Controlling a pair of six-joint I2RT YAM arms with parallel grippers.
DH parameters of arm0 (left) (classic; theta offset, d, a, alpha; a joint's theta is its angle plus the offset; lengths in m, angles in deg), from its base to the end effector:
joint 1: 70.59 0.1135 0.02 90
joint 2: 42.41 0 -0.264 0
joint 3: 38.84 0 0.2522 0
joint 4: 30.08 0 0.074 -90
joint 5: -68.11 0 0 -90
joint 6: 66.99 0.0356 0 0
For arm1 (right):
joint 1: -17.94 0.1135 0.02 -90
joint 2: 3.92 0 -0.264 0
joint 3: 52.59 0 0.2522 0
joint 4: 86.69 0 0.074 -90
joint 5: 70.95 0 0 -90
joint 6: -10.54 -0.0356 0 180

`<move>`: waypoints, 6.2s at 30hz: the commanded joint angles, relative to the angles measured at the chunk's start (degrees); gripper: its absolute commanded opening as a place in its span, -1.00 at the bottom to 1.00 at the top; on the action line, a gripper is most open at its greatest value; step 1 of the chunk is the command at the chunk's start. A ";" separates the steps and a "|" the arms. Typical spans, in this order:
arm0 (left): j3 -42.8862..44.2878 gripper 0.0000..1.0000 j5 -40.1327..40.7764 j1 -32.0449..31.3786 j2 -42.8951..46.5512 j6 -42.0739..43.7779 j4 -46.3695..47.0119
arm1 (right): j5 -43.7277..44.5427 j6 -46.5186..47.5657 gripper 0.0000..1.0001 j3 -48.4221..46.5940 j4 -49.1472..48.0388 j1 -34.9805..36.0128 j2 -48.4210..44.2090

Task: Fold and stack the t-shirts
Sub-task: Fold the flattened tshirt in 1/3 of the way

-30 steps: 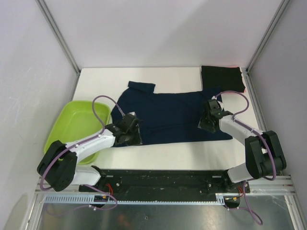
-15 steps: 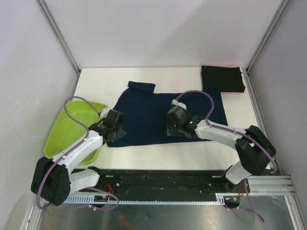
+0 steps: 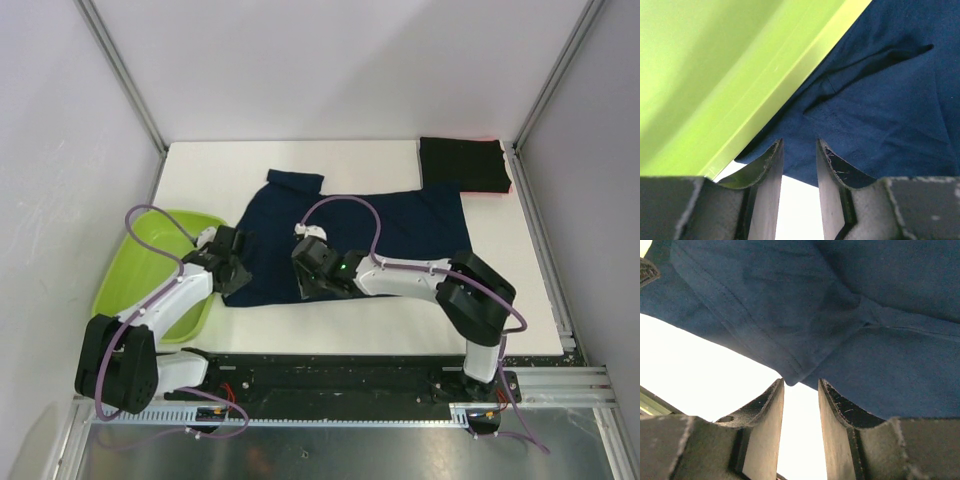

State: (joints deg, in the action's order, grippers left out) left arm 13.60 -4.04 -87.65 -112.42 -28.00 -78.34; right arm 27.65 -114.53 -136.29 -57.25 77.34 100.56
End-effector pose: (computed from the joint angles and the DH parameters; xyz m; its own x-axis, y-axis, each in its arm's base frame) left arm 0.2081 -0.0525 0.1870 -0.6726 -0.5675 -0.4750 -0.5777 0.8037 -0.1423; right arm 0.2040 0.3344 0.1957 -0.7812 -0.2049 -0.5897 -0.4319 0.8594 0.2736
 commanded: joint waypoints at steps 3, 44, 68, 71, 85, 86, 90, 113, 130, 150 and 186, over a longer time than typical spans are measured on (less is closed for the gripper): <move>2.34 -0.28 0.74 1.07 -0.19 0.23 0.08 | 2.49 2.27 -0.25 -5.45 1.31 2.75 4.17; 4.32 -0.31 -1.66 1.40 -7.63 -0.03 4.05 | 8.50 3.11 -1.00 -16.11 11.44 4.45 10.71; 8.44 -0.99 -1.44 1.39 -8.53 1.96 6.62 | 9.02 2.58 -1.00 -16.20 12.55 2.99 8.17; 10.06 -1.00 -1.79 1.41 -8.75 2.63 6.63 | 9.51 2.60 -1.00 -16.20 12.61 2.02 7.41; 7.63 -0.54 -1.82 1.41 -7.51 0.57 5.24 | 6.90 3.57 -1.00 -16.57 11.31 -2.87 6.72; 6.67 -0.52 -1.70 1.41 -7.11 0.34 5.33 | 6.80 3.50 -1.00 -16.52 11.35 -2.83 6.66; 3.85 -0.42 -1.02 1.41 -5.17 -0.20 5.31 | 6.06 3.57 -1.00 -16.08 10.92 -2.04 6.21; 3.54 -0.33 0.57 1.40 -11.50 0.36 7.20 | 4.63 2.89 -0.80 -14.40 10.22 0.98 7.41; 6.08 -0.96 -0.08 1.41 -10.16 1.83 7.74 | 3.99 4.00 -0.63 -13.49 9.59 1.80 8.12; 7.80 -1.00 -1.19 1.41 -11.15 1.78 7.75 | 4.52 5.36 -0.39 -13.23 10.61 4.85 11.03; 8.89 -1.00 -2.32 1.41 -11.34 2.41 7.69 | 5.61 4.07 -1.00 -13.21 11.58 3.18 9.29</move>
State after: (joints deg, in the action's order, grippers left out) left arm 19.91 -6.23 -86.58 -124.27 -26.49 -71.43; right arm 31.89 -110.36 -149.64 -46.67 81.08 113.18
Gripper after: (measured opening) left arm 0.006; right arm 0.015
